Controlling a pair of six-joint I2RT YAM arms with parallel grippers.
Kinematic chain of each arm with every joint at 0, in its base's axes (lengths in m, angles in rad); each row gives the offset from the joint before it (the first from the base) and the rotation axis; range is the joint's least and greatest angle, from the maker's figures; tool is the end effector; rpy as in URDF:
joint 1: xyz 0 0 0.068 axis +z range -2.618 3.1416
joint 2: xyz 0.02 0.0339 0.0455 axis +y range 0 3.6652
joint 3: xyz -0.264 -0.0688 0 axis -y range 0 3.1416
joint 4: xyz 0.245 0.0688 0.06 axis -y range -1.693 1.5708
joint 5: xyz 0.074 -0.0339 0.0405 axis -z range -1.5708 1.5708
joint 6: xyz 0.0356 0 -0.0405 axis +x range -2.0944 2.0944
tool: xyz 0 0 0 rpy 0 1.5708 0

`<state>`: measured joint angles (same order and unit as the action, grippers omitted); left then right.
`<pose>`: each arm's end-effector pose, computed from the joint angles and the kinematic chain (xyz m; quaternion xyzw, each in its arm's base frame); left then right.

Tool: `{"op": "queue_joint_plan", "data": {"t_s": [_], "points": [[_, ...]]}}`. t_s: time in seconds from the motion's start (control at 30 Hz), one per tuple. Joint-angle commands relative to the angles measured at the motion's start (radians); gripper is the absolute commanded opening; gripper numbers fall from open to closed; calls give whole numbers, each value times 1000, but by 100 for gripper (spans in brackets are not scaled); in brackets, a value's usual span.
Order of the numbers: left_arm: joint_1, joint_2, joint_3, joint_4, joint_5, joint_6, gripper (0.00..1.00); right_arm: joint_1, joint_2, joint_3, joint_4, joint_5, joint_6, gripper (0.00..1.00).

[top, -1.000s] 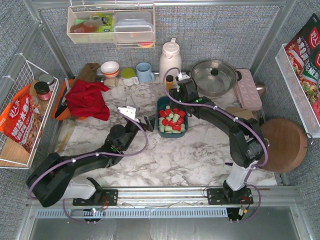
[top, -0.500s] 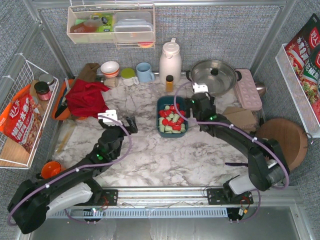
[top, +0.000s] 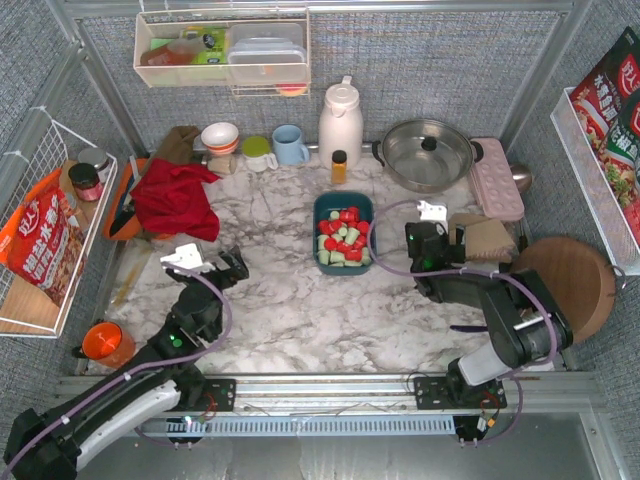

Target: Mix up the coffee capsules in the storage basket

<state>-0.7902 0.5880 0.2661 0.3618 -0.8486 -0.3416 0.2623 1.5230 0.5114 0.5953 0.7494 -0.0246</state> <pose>0.1240 -0.0872 0.2432 -0.1490 0.6816 -0.1116 0.7076 0.2765 0.0491 0.1609 0.0862 0.8004 -0.2443 0.5406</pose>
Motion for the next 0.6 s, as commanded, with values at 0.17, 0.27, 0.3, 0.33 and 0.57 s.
{"op": "queue_joint_plan", "data": {"t_s": [0.17, 0.27, 0.3, 0.33, 0.57], "points": [[0, -6, -39, 15, -54, 23, 99, -84, -48, -130, 250, -247, 28, 99], [1, 64, -58, 155, -84, 189, 99, -176, 28, -195, 444, -468, 48, 99], [3, 92, -69, 225, -94, 254, 99, -179, 26, -195, 429, -475, 47, 99], [8, 126, -82, 302, -109, 313, 99, -182, -18, -167, 299, -501, 51, 99], [212, 423, -72, 571, 23, 534, 99, -210, 4, -114, 240, -529, 67, 99]]}}
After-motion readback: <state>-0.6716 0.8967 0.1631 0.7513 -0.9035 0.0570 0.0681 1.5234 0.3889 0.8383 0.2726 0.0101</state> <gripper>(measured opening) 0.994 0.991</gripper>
